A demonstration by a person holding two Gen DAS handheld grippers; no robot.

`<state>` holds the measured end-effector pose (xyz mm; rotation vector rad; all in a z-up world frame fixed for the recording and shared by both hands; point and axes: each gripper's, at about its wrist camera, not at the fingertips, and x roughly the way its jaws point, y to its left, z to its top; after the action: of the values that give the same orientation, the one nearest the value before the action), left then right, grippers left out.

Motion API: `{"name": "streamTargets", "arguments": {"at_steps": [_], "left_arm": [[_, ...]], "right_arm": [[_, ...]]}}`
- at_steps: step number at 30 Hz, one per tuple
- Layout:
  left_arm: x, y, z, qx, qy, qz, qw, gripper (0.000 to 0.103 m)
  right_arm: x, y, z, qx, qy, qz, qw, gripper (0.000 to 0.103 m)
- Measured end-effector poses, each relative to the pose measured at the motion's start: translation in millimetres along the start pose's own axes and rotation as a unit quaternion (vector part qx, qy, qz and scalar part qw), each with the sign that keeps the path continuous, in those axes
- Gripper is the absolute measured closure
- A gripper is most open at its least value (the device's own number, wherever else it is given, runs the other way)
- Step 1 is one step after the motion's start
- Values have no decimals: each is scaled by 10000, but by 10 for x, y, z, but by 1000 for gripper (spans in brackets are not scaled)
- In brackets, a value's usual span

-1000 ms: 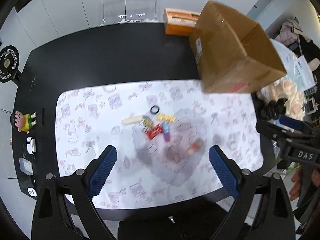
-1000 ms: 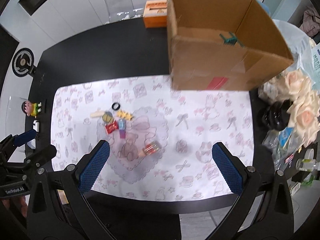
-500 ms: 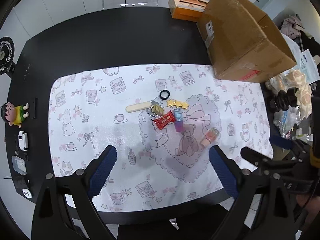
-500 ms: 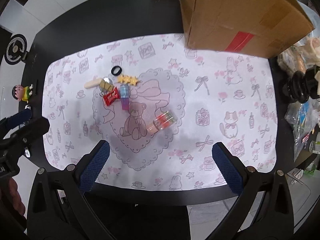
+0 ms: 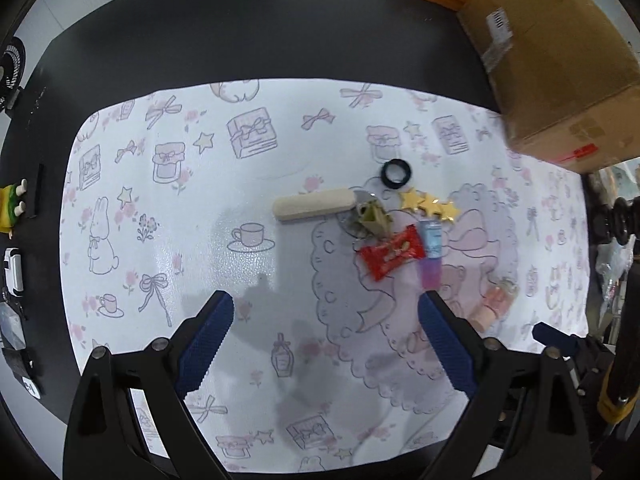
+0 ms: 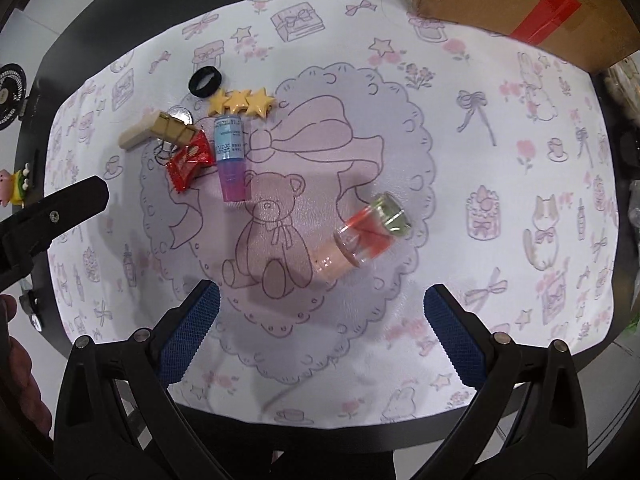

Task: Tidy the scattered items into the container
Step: 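Grasp the blue-and-pink bottle with the left tool while the right tool grasps the glass jar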

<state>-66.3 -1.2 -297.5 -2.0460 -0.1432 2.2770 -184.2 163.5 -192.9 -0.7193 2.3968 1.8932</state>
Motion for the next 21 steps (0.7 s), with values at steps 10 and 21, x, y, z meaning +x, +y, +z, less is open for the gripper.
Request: {"name": "streamTargets", "arguments": {"at_steps": [10,21], "left_arm": [[226,-215,83,303,259,-397,9984,17],[392,-495,184,267,656,-870,9937,41]], "right_arm": [[140,-92,108,155,-79,-91,9998,6],[276,-126,141,302,179,-54,9994,37]]}}
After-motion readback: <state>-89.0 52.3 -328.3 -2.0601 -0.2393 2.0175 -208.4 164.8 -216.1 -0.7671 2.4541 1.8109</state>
